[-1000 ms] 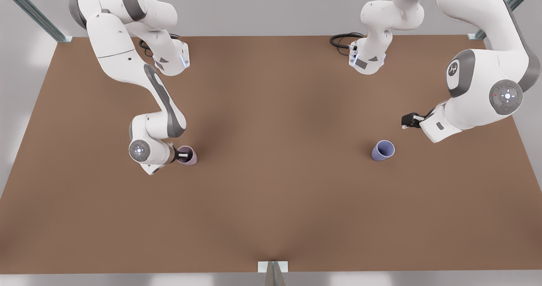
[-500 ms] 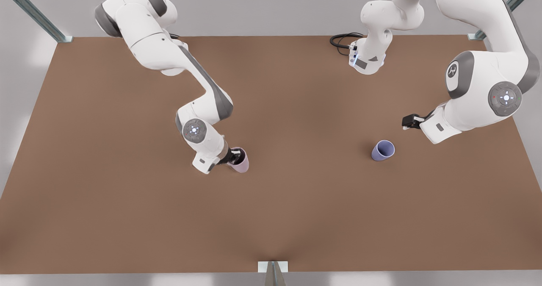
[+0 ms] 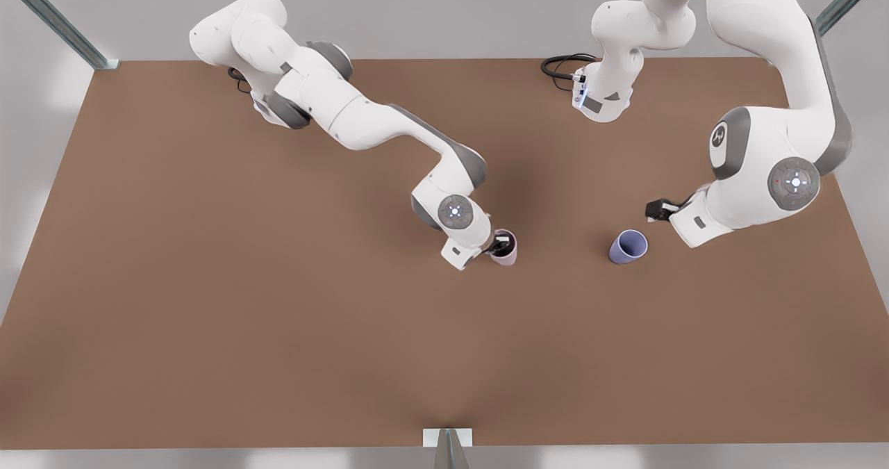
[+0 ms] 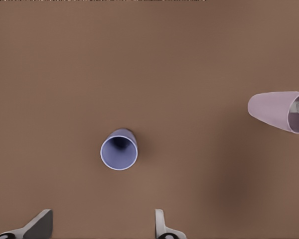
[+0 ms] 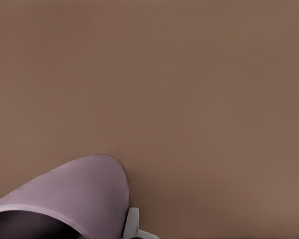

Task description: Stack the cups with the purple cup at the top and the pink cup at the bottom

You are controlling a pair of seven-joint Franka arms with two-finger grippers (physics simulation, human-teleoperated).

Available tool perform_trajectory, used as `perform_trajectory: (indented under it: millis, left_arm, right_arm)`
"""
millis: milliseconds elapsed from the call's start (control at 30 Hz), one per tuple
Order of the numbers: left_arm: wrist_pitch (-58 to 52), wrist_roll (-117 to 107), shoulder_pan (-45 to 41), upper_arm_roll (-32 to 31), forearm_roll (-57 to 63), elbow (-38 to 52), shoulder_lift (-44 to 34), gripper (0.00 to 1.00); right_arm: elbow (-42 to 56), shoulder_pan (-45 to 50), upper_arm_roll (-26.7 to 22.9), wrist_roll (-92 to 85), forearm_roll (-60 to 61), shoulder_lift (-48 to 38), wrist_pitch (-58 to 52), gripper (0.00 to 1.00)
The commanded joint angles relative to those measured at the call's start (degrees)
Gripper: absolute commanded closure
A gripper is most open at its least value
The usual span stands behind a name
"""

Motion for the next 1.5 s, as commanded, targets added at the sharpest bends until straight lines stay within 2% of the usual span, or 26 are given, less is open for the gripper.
perform_trajectory:
  millis: [0, 67, 133, 167, 200, 233, 367, 533, 667, 733, 800, 833, 867, 933, 1000, 1100, 1133, 1167, 1233, 1400, 1467]
  left_arm:
    - [10.0, -0.1, 0.0, 0.2, 0.1, -1.9, 0.0, 0.00]
    - [13.2, -0.6, 0.1, 0.4, 0.1, -4.3, 0.9, 0.00]
    - [23.6, -0.7, 0.1, 1.3, 0.1, -11.9, 0.9, 0.00]
    - [24.5, -0.7, 0.1, 1.9, 0.1, -12.1, 1.5, 0.00]
    - [24.7, -0.7, 0.1, 1.9, 0.1, -12.6, 2.1, 0.00]
    - [24.9, -0.7, 0.1, 2.1, 0.1, -13.6, 2.6, 0.00]
    - [33.0, -0.2, 0.6, 3.6, -0.5, -21.3, 4.0, 0.00]
    - [32.9, 0.2, 0.7, 5.7, -0.1, -27.5, 4.2, 0.00]
    - [33.1, 0.2, 0.7, 5.6, -0.1, -27.6, 5.2, 0.00]
    - [33.1, 0.1, 0.7, 5.7, -0.1, -27.9, 5.7, 0.00]
    - [33.7, 0.1, 0.7, 5.7, -0.1, -28.6, 5.8, 0.00]
    - [35.0, 0.1, 0.7, 5.7, -0.1, -28.9, 6.4, 0.00]
    - [35.3, 0.1, 0.7, 5.6, -0.1, -28.9, 6.5, 0.00]
    - [37.4, 0.1, 0.7, 5.6, -0.5, -28.9, 7.4, 0.00]
    - [39.1, 0.0, 0.7, 5.6, -0.6, -28.9, 8.4, 0.00]
    - [39.3, 0.0, 0.7, 5.5, -0.6, -28.9, 9.0, 0.00]
    - [39.0, -0.2, 0.7, 5.4, -0.6, -28.8, 8.8, 0.36]
    - [38.6, -0.5, 0.6, 5.1, -0.6, -28.8, 8.7, 0.61]
    - [38.2, -0.6, 0.2, 4.9, -0.6, -28.8, 8.8, 0.68]
    - [38.3, -0.6, -0.1, 4.9, -0.6, -28.9, 9.4, 0.77]
    - [38.5, -0.7, -0.5, 4.9, -0.6, -28.6, 9.9, 0.79]
  right_arm:
    - [0.0, 0.0, -1.4, 24.7, -1.2, 0.0, 2.6, 0.79]
    - [-0.2, 0.1, -1.5, 24.7, -2.7, -0.2, 1.0, 0.79]
    - [-0.2, 0.0, -1.6, 24.5, -2.7, -0.3, -1.9, 0.79]
    - [-0.2, 0.0, -1.5, 24.5, -2.7, -0.3, -2.0, 0.79]
    - [-0.2, 0.0, -1.2, 24.6, -2.7, -0.4, -2.1, 0.52]
    - [-0.3, 0.1, -1.4, 24.7, -2.7, -0.4, -1.7, 0.00]
    - [-0.3, 0.1, -1.4, 24.6, -2.7, -0.2, -1.3, 0.00]
    - [-0.4, 0.8, -1.5, 24.6, -2.8, -0.2, -0.6, 0.00]
    - [-1.1, -0.5, -1.6, 24.3, -3.8, -3.0, -1.7, 0.00]
    - [-7.7, -6.2, -2.4, 14.5, -4.7, -14.7, -11.7, 0.00]
    - [-31.1, -18.3, -2.5, -2.6, -5.1, -35.7, -11.5, 0.00]
    - [-38.6, -24.1, -2.5, -11.3, -5.0, -43.7, -12.3, 0.00]
    - [-39.9, -29.7, -2.5, -22.0, -4.9, -48.2, -17.2, 0.00]
    - [-40.0, -38.9, -2.5, -32.2, -4.2, -54.5, -28.1, 0.00]
    - [-37.4, -41.8, -2.6, -32.5, -4.1, -55.3, -35.3, 0.00]
    - [-40.6, -46.6, -2.6, -34.3, -3.9, -53.9, -29.6, 0.00]
    - [-41.7, -47.0, -2.6, -35.7, -4.0, -54.5, -29.0, 0.00]
    - [-43.2, -47.0, -2.6, -37.4, -4.1, -56.0, -28.4, 0.00]
    - [-50.4, -47.0, -2.6, -45.2, -4.0, -61.6, -24.5, 0.00]
    - [-50.7, -47.8, -2.5, -79.4, -3.9, -61.9, -21.3, 0.00]
    - [-50.8, -47.5, -2.5, -98.7, -4.1, -61.8, -18.4, 0.00]
